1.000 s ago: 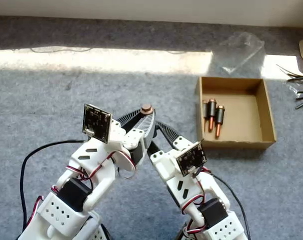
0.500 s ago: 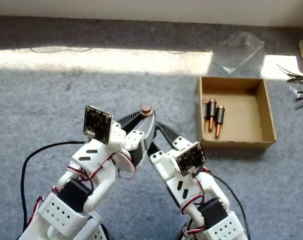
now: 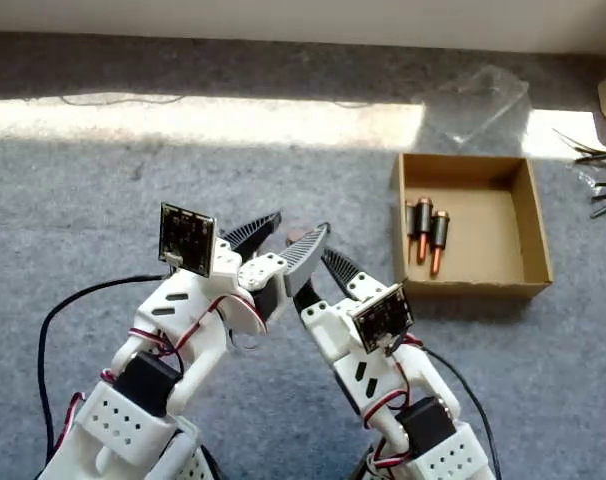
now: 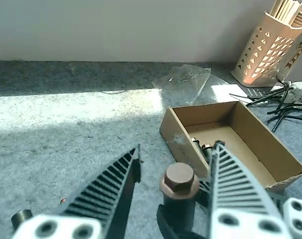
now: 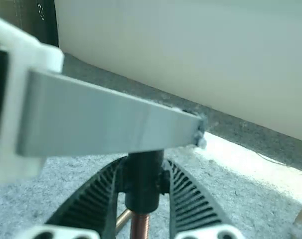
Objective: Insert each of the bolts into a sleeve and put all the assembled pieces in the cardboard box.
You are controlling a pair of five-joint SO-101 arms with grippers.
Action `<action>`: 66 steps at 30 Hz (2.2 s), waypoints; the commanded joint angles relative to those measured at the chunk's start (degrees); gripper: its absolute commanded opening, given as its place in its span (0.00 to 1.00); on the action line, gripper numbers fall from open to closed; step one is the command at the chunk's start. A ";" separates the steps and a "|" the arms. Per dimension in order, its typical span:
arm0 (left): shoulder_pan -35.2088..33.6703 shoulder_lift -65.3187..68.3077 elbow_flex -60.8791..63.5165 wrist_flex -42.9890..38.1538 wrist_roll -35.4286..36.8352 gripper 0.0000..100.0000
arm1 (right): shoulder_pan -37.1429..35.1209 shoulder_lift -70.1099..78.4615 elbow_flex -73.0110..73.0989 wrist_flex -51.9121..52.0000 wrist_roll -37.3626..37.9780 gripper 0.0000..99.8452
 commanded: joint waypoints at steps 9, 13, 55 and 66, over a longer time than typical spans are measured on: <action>-2.59 -1.10 -4.88 -3.52 -0.26 0.22 | -0.22 -0.48 7.78 -0.22 0.88 0.00; -5.76 -1.10 -7.52 -3.34 -5.80 0.22 | 1.45 -0.40 7.78 -0.22 0.88 0.00; -28.70 -29.49 21.14 7.12 -14.59 0.01 | 37.67 26.07 -43.12 32.84 5.45 0.00; -28.70 -29.49 22.90 7.03 -14.59 0.01 | 38.20 64.84 -61.41 32.84 9.41 0.00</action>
